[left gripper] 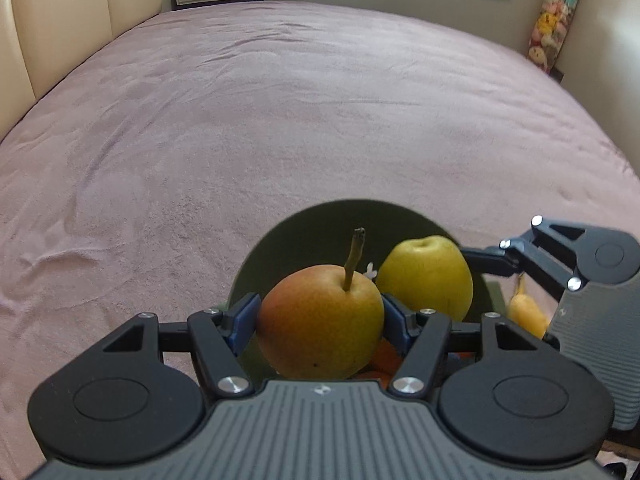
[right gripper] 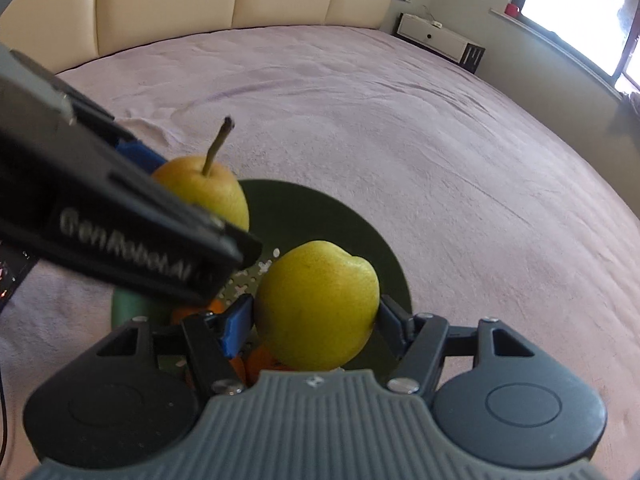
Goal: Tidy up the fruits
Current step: 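Carry the green apple and pear over the green colander with both tools, then open both tools to drop the apple and pear into the colander, then move both open tools back toward the banana and the last tangerine, then grasp the tangerine beside the banana tip with the right tool, then grasp the banana around its middle with the left tool, then lift the banana with the left tool while the right tool carries the tangerine toward the colander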
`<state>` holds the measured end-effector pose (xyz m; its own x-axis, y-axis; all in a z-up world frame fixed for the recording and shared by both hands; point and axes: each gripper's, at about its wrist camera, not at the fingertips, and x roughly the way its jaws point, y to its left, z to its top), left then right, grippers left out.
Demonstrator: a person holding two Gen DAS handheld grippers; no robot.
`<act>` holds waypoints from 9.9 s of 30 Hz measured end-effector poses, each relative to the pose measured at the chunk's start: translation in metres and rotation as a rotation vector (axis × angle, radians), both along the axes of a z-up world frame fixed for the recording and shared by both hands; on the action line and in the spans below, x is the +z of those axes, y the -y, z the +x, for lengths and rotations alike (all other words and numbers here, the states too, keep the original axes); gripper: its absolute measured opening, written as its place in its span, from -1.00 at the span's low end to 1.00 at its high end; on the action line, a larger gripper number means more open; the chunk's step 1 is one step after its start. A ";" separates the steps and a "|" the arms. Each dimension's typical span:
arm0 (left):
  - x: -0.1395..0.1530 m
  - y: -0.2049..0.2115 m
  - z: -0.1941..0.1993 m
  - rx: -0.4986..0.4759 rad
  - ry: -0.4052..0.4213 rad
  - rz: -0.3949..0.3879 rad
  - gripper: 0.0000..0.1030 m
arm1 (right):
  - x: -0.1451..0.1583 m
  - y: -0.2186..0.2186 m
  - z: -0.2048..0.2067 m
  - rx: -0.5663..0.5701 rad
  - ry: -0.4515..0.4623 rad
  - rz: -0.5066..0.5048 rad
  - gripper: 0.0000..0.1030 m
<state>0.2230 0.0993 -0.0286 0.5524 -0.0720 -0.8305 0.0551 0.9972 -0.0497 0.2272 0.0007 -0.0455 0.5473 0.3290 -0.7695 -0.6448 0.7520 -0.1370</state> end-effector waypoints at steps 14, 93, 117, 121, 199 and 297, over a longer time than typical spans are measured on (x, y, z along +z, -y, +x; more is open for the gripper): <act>-0.027 -0.004 0.013 0.017 -0.077 -0.026 0.44 | -0.030 -0.005 0.007 0.022 0.022 -0.075 0.23; 0.025 0.052 -0.037 0.058 0.087 -0.113 0.66 | 0.040 0.129 -0.051 -0.522 -0.025 0.082 0.34; -0.045 0.117 -0.104 -0.195 -0.050 -0.203 0.35 | -0.013 0.220 -0.142 -0.805 -0.094 0.058 0.02; -0.046 0.126 -0.098 -0.211 -0.050 -0.191 0.34 | -0.012 0.232 -0.136 -0.833 -0.086 0.084 -0.04; -0.118 0.197 0.021 0.415 -0.465 -0.477 0.53 | -0.050 0.277 -0.062 -0.908 -0.190 0.051 -0.17; -0.053 0.171 -0.100 -0.099 -0.063 -0.133 -0.14 | -0.034 0.224 -0.083 -0.743 -0.318 0.049 -0.16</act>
<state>0.1234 -0.0718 -0.0813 0.4845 -0.2350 -0.8426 0.1454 0.9715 -0.1874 0.1441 -0.2228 -0.0796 0.3938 0.0032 -0.9192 0.0233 0.9996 0.0134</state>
